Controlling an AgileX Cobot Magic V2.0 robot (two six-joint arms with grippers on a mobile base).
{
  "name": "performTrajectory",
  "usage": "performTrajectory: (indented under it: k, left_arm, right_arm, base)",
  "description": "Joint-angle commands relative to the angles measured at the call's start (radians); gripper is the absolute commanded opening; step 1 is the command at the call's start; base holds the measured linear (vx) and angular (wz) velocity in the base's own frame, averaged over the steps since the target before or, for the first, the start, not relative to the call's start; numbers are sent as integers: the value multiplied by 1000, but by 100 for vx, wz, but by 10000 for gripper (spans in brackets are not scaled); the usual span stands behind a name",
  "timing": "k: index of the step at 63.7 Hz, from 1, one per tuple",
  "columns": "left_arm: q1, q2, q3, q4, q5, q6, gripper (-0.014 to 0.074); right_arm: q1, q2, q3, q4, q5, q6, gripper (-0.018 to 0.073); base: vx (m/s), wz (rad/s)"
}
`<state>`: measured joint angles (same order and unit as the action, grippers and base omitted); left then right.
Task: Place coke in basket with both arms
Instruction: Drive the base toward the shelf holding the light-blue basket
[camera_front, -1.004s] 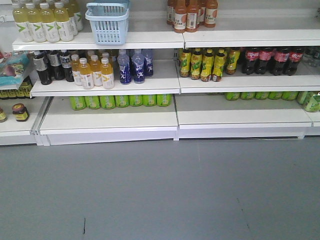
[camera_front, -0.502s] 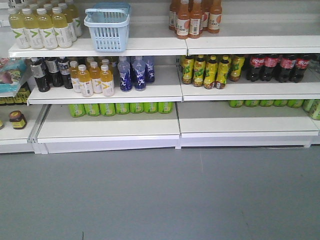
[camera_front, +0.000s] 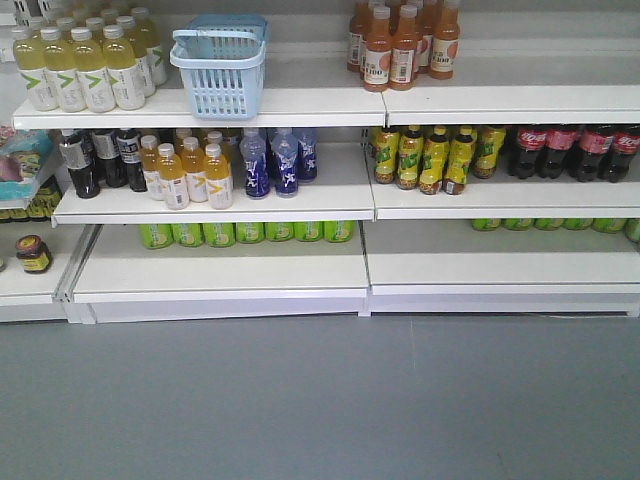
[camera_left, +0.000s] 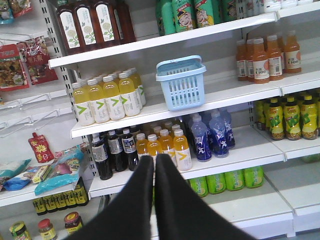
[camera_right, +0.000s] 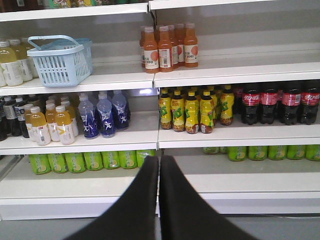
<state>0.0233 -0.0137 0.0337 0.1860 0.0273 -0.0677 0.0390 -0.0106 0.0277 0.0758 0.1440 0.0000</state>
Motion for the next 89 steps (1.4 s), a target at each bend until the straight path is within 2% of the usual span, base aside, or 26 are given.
performTrajectory:
  k: [1, 89]
  left_arm:
    - [-6, -13, -1, -3, -76, -3, -6]
    - [-6, -13, -1, -3, -76, -3, -6]
  right_arm:
    - [-7, -18, 11, -8, -78, -13, -9]
    - [-7, -18, 11, -8, -78, -13, -9]
  base:
    - [14, 6]
    - [15, 2]
